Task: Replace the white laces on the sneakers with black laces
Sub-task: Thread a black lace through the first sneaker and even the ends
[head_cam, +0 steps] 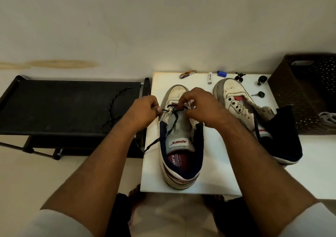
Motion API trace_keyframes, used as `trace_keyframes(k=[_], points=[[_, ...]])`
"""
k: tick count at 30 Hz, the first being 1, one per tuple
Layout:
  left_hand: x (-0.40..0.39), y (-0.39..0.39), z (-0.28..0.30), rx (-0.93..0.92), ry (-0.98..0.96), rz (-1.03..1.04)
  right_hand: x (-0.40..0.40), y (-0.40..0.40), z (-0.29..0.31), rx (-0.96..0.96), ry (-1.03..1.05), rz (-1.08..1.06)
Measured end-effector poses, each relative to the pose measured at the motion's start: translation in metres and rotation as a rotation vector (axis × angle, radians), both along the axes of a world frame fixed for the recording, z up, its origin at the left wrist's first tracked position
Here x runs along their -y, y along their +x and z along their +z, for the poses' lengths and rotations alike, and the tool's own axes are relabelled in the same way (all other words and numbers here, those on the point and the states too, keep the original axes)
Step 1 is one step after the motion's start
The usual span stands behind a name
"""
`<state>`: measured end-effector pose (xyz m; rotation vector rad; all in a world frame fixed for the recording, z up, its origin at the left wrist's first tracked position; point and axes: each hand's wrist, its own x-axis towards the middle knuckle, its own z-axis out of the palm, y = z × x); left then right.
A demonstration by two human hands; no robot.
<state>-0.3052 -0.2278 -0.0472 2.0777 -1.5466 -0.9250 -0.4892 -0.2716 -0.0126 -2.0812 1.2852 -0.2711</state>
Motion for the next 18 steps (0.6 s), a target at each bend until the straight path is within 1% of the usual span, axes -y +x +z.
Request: trace_keyframes(k=[1, 2, 3, 4, 5, 6, 7, 8, 9, 10, 11, 12, 13, 14, 16, 17, 18], points=[[0.001, -0.001, 0.0, 0.0, 0.001, -0.001, -0.002, 0.001, 0.009, 0.054, 0.015, 0.059], [0.003, -0.001, 0.0, -0.009, 0.009, -0.002, -0.006, 0.002, 0.022, 0.104, 0.073, 0.119], [0.004, 0.0, 0.0, -0.029, 0.021, -0.001, -0.01, 0.003, 0.032, 0.102, 0.133, 0.184], [0.005, 0.001, 0.001, -0.05, 0.036, 0.001, -0.015, 0.004, 0.038, 0.022, 0.166, 0.254], [0.005, 0.001, 0.003, -0.052, 0.049, -0.002, -0.019, 0.006, 0.039, -0.119, 0.148, 0.325], [0.006, 0.0, 0.005, -0.02, 0.039, -0.007, -0.025, 0.008, 0.037, -0.267, 0.101, 0.378], [0.007, -0.001, 0.008, 0.029, -0.003, -0.003, -0.029, 0.011, 0.032, -0.363, 0.053, 0.409], [0.007, -0.002, 0.014, 0.055, -0.066, 0.024, -0.031, 0.013, 0.028, -0.373, 0.024, 0.412], [0.006, -0.004, 0.024, 0.028, -0.124, 0.067, -0.031, 0.012, 0.027, -0.29, 0.032, 0.371], [0.005, -0.005, 0.035, -0.064, -0.151, 0.104, -0.027, 0.009, 0.027, -0.142, 0.051, 0.278], [0.002, -0.005, 0.047, -0.21, -0.141, 0.114, -0.021, 0.004, 0.028, 0.039, 0.055, 0.14], [-0.003, -0.006, 0.06, -0.363, -0.099, 0.082, -0.014, -0.002, 0.029, 0.204, 0.035, -0.023], [-0.009, -0.008, 0.07, -0.469, -0.048, 0.017, -0.007, -0.006, 0.029, 0.321, -0.001, -0.174], [-0.014, -0.01, 0.077, -0.53, -0.006, -0.063, -0.004, -0.009, 0.029, 0.402, -0.015, -0.287], [-0.02, -0.018, 0.082, -0.621, 0.029, -0.2, -0.004, -0.006, 0.027, 0.565, 0.08, -0.422], [-0.019, -0.022, 0.081, -0.666, 0.004, -0.224, -0.007, 0.0, 0.027, 0.667, 0.179, -0.462], [-0.016, -0.024, 0.079, -0.729, -0.046, -0.2, -0.011, 0.005, 0.028, 0.783, 0.301, -0.49]])
